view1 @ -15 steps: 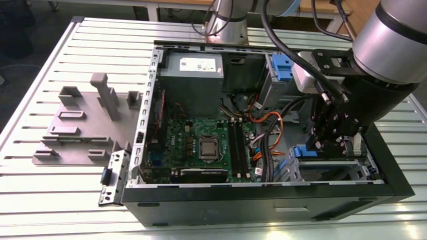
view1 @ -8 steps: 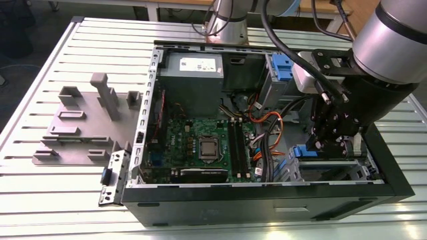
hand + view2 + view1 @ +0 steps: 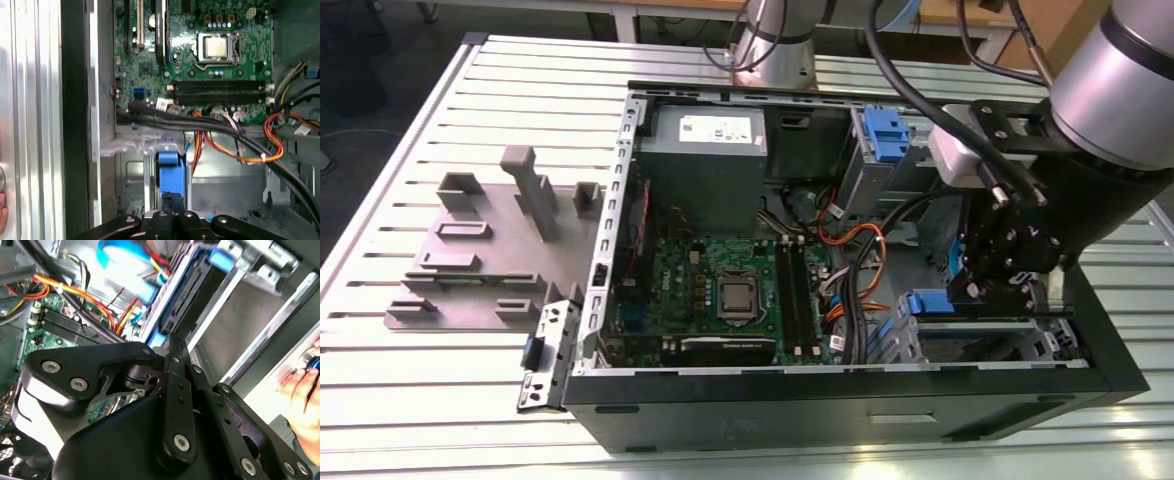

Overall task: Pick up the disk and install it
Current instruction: 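Insert the first disk wire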

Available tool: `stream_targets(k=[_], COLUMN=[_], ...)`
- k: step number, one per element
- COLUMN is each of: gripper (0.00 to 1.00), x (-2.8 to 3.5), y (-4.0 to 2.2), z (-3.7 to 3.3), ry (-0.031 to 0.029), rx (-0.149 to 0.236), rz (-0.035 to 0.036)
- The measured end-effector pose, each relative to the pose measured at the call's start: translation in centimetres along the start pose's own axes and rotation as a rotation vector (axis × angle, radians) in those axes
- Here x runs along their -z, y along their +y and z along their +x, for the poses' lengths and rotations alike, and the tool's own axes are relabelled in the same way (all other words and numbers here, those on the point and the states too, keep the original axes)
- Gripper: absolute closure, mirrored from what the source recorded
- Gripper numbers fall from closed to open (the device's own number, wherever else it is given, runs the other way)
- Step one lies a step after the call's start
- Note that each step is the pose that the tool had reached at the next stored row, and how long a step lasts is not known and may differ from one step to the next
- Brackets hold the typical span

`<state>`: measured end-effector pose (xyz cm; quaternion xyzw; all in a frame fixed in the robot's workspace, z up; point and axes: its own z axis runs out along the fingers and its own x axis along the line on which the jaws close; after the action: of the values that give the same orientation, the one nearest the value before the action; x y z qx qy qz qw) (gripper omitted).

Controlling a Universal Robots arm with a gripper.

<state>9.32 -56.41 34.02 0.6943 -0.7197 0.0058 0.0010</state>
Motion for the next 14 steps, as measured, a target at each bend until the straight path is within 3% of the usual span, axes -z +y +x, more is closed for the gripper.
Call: stream_targets(k=[8, 14], gripper=[0.89, 0.89], x=[-0.16, -0.16], y=[-2.62, -2.92], z=[-0.10, -0.12], ry=[0.0001, 0.0001], rx=[0.000, 0.000], rz=[-0.0029, -0.0029])
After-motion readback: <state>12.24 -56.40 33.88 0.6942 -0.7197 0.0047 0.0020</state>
